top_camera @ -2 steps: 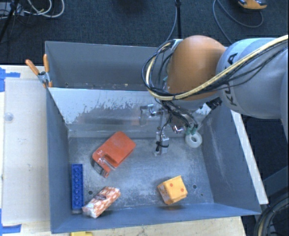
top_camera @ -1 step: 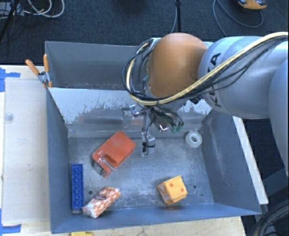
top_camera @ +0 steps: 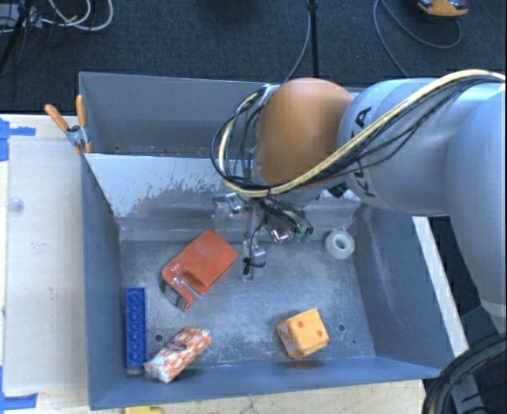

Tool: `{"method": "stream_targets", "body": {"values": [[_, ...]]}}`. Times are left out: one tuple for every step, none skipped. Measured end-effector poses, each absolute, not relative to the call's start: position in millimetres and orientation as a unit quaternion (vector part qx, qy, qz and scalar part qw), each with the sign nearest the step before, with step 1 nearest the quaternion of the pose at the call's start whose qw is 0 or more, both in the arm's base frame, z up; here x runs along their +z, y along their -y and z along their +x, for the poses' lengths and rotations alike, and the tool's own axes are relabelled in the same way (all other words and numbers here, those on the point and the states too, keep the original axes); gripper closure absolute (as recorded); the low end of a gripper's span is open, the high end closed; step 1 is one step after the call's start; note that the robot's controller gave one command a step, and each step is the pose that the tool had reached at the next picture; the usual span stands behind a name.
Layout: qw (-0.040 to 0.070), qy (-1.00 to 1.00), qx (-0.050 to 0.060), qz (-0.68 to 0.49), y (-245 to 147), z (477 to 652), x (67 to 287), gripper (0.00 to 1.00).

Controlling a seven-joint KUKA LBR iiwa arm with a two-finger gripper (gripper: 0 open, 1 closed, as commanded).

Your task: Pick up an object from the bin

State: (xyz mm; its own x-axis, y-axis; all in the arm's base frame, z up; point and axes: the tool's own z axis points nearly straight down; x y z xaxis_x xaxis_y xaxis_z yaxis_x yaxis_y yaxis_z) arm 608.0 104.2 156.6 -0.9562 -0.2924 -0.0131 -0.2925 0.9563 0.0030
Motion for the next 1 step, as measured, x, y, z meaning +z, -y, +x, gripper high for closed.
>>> {"method": "stream_targets", "body": {"values": [[-0.002,-0.994,-0.001,-0.112,-95.5,608.2,123.0,0.00]]}}
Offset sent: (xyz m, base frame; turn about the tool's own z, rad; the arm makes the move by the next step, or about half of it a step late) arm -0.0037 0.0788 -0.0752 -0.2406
